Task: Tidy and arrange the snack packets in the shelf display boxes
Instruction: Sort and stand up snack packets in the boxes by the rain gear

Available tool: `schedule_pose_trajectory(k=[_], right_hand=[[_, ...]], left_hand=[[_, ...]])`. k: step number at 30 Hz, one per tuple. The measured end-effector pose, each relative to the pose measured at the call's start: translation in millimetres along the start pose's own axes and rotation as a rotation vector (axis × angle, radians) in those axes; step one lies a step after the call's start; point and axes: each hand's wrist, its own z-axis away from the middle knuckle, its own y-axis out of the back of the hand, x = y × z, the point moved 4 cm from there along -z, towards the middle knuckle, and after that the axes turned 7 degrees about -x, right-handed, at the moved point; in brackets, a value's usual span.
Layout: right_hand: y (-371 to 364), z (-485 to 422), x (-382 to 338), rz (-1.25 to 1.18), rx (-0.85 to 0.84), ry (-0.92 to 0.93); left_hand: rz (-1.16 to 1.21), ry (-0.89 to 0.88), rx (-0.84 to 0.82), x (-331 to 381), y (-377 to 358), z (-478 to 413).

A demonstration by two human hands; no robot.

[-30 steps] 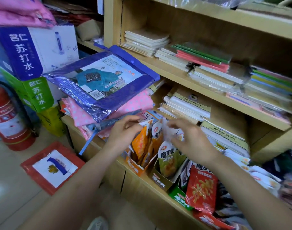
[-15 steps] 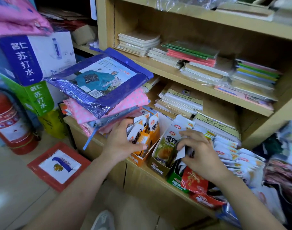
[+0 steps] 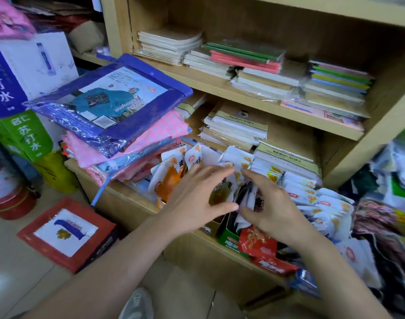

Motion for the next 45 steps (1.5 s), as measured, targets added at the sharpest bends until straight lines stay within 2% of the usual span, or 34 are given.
schedule_pose_trajectory(k=[7,9,12,19,22,26,30,34,38,45], right_hand=[[1,10,14,0.059,0.074,0.049],[1,13,16,0.081,0.096,0.06],[2,17,19,0.1,0.106,0.06],[6,21,16,0.087,0.117,0.079],[5,22,14,0.085,0.089,0.101],[5,25,15,0.083,0.104,0.062],[4,28,17,0.158,0.151,0.007],[4,28,17,0.15,0.176,-0.011],[4,28,16,0.155,0.175,-0.009],[7,30,18,0.055,0.189,-0.008]], left_hand=[[-0.133,0.138,0.166,-20,0,-25],[-0.274,0.089,0.119,-17,-3,-31],[-0.371,0.037,-0.065,-15,-15,-35],[-0.399,0.1,-0.069,-17,-11,-40],[-0.476,0.064,-0.061,-13,-13,-46],[-0.481,0.015,-0.169,-14,-17,-56],[-0.448,-0.02,-0.039,-11,-8,-54],[-0.283,-0.071,0.121,-13,8,-46],[-0.101,-0.052,0.073,-16,21,-33],[-0.168,0.002,0.259,-14,21,-25]])
